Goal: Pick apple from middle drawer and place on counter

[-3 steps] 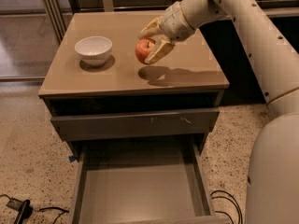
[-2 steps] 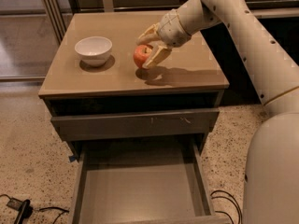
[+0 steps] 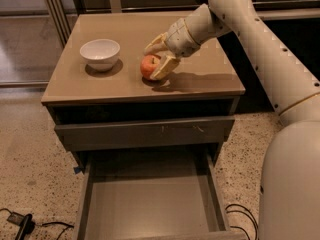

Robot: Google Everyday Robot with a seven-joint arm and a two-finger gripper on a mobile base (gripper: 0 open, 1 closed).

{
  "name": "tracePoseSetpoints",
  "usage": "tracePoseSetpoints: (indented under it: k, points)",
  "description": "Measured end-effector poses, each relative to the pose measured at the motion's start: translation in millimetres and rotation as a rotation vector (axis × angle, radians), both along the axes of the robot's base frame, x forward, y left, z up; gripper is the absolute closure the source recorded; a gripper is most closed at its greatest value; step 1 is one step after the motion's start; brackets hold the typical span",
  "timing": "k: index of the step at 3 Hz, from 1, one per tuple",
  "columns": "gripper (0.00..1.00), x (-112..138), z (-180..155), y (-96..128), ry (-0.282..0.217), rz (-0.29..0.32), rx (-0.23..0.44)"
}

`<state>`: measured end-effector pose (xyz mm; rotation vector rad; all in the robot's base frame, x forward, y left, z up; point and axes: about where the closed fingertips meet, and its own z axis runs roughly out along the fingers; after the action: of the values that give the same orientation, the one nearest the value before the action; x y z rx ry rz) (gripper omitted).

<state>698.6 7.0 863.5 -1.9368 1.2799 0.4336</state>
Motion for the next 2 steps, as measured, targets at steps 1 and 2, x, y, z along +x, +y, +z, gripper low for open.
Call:
tracePoseSetpoints:
  k: [1, 2]
  points:
    - [0.52, 0.0, 0.0, 0.0, 0.000, 0.000, 0.000]
    - [0.29, 0.0, 0.0, 0.0, 0.000, 0.000, 0.000]
